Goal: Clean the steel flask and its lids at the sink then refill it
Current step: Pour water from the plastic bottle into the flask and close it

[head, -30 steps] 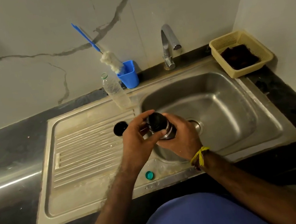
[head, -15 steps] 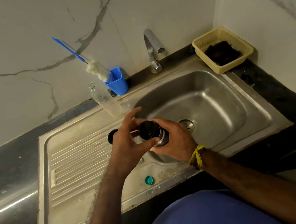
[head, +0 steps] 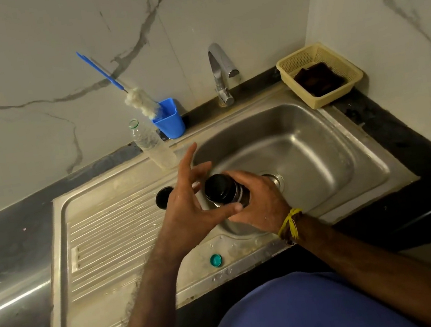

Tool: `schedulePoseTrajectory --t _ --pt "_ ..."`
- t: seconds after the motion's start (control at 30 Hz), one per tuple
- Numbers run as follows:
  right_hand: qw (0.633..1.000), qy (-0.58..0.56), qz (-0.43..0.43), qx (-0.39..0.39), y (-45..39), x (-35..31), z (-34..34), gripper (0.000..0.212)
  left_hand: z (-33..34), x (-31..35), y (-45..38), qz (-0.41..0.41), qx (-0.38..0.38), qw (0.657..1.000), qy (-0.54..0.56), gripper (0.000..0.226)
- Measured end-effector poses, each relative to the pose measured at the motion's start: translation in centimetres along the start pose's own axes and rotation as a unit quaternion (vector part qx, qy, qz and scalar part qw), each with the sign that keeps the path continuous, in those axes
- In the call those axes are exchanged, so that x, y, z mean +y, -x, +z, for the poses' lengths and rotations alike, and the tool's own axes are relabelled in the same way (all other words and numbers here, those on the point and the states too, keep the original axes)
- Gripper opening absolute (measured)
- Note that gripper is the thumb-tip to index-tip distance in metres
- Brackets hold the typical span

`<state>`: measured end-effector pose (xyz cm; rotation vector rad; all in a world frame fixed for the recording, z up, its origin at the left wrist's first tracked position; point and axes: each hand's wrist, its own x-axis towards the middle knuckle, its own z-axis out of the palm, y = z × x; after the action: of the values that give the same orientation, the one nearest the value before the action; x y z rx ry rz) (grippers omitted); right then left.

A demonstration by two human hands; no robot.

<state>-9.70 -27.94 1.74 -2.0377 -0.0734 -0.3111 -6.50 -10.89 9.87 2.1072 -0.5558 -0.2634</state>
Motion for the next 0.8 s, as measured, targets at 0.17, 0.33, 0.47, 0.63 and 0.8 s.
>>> schedulePoseTrajectory --t 0.17,0.33,0.47,0.63,0.8 --pt "1.0 0.007 -0.001 -0.005 0.2 -0.3 0.2 0.07 0.5 0.6 0.4 -0.014 0.068 0.996 -0.051 0.111" --pt "1.0 0.006 0.001 -0.012 0.3 -0.2 0.2 0.069 0.1 0.6 0.8 -0.011 0.026 0.999 -0.028 0.123" --pt "0.999 0.018 -0.004 -0.029 0.3 -0.5 0.3 0.072 0.8 0.7 1.0 -0.016 0.069 0.996 -0.061 0.114" --pt "1.0 0.004 -0.006 -0.024 0.5 -0.6 0.2 0.068 0.5 0.6 1.2 -0.02 0.041 0.999 -0.007 0.121" --pt "0.999 0.006 -0.012 -0.035 0.4 -0.6 0.4 0.07 1.1 0.7 1.1 -0.02 0.073 0.997 -0.031 0.113"
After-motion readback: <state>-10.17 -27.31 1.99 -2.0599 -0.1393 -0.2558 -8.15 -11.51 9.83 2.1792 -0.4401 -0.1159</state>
